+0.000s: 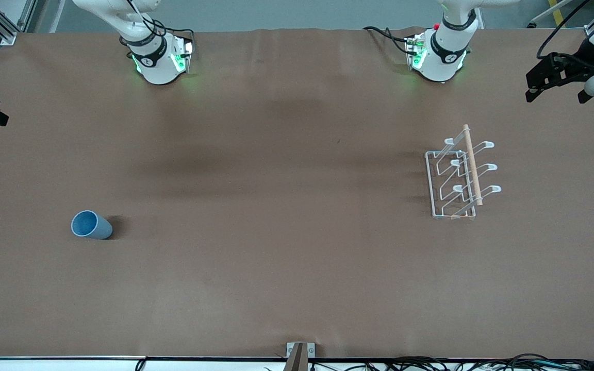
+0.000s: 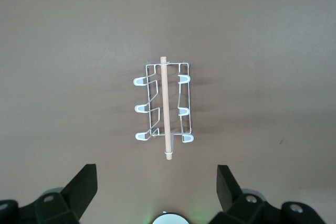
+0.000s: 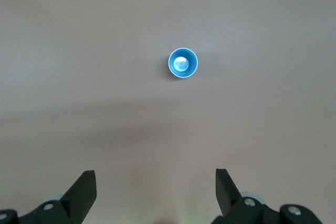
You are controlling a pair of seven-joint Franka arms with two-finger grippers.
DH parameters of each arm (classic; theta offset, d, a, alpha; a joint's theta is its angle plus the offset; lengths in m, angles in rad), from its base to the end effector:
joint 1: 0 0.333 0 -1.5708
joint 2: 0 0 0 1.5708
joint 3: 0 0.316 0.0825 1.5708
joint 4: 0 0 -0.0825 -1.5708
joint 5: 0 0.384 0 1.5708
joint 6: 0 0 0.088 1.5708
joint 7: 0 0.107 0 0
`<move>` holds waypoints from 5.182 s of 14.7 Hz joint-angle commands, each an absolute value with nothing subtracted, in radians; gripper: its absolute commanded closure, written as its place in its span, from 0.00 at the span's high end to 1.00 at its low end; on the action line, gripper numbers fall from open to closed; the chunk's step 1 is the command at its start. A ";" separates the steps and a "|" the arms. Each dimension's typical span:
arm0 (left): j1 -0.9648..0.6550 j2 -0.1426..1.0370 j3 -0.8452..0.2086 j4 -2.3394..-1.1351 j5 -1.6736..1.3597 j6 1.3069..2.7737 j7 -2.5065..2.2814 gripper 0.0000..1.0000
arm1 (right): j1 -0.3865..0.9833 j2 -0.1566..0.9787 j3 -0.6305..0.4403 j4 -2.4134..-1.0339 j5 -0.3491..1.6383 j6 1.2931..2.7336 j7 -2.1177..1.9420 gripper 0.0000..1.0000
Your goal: Hang cup on cup holder
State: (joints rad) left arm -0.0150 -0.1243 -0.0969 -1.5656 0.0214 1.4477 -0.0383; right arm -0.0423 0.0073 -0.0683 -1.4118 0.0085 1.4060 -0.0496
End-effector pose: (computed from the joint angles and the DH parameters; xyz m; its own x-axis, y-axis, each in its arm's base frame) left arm 0.4984 -0.0573 0.6815 0.9975 -0.0703 0.0071 -0.0700 -0.9970 -0.0330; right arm 0.5354 -0.0583 0.6798 0.9981 -0.0596 -0.0127 -0.0597 -0.9982 -0.0086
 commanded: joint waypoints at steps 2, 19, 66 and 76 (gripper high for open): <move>-0.008 -0.117 -0.100 -1.543 0.017 1.434 -0.026 1.00 | -0.048 -0.002 -0.064 -1.419 0.014 1.414 -0.060 1.00; -0.023 -0.103 -0.101 -1.540 0.020 1.439 -0.023 1.00 | -0.141 0.079 -0.066 -1.690 0.015 1.749 -0.127 1.00; -0.046 -0.018 -0.146 -1.537 -0.218 1.514 0.031 1.00 | 0.201 0.158 -0.045 -1.749 0.601 1.839 -0.152 0.00; -0.049 0.020 -0.572 -1.483 -0.236 1.658 0.069 1.00 | 0.379 0.166 -0.046 -1.749 1.052 1.838 -0.150 0.00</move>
